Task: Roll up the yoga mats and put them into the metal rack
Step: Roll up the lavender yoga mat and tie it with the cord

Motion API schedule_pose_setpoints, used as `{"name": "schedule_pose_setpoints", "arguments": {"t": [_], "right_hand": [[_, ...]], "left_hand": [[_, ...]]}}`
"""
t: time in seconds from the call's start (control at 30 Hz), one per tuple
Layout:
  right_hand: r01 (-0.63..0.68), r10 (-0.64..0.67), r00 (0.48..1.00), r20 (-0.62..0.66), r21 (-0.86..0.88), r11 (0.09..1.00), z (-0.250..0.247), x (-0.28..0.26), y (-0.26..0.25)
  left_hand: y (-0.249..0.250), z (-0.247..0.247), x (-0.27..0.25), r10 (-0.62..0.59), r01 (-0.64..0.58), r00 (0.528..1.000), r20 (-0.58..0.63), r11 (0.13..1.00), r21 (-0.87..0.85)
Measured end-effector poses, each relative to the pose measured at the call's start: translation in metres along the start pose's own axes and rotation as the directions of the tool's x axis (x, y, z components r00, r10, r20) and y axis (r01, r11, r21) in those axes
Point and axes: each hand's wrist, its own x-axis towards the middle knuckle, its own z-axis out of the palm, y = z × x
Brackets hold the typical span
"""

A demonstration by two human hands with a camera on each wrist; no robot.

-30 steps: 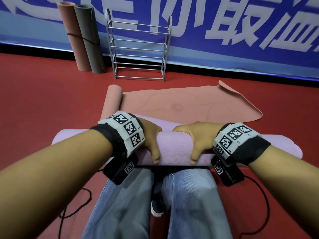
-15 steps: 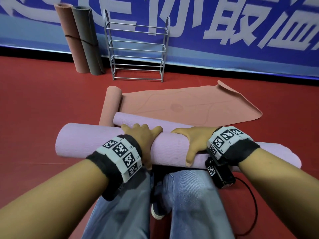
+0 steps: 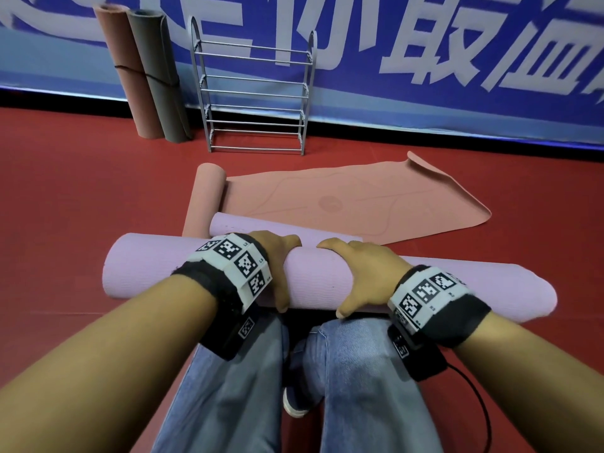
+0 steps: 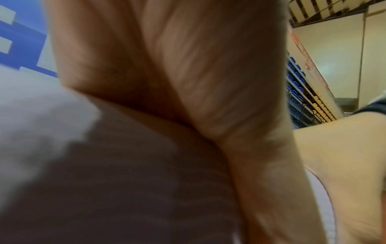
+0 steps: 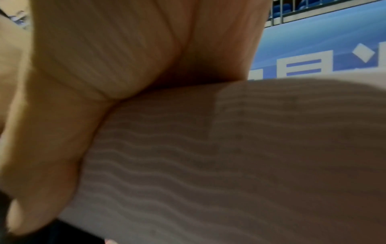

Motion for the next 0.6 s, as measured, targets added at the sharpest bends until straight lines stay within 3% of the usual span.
{"name": "schedule_pose_setpoints", "arguments": {"t": [0.07,0.2,0.4,0.6], "right_hand": [[0.014,-0.014,1.0,0.02,0.025,1.0,-0.004,0.006,0.002],[0.023,-0.027,0.999,0.046,0.078,0.997,-0.01,0.013,0.01],[0.032,-0.034,0.999,0.009,0.165,0.986,-0.002,0.017,0.013],[-0.01,0.008,0.998,-0.061,-0.023,1.0,0.003,0.009,0.005]], "left_hand": [[0.001,0.003,-0.002,0.007,-0.006,0.999,-0.054,1.0,0.019],[0.007,0.021,-0.01,0.053,0.026,0.961,-0.272,0.96,0.28],[0.004,0.014,-0.006,0.011,0.035,0.978,-0.206,0.976,0.215],[-0.002,0.007,0.009,0.011,0.007,0.99,-0.143,0.992,0.123]]}}
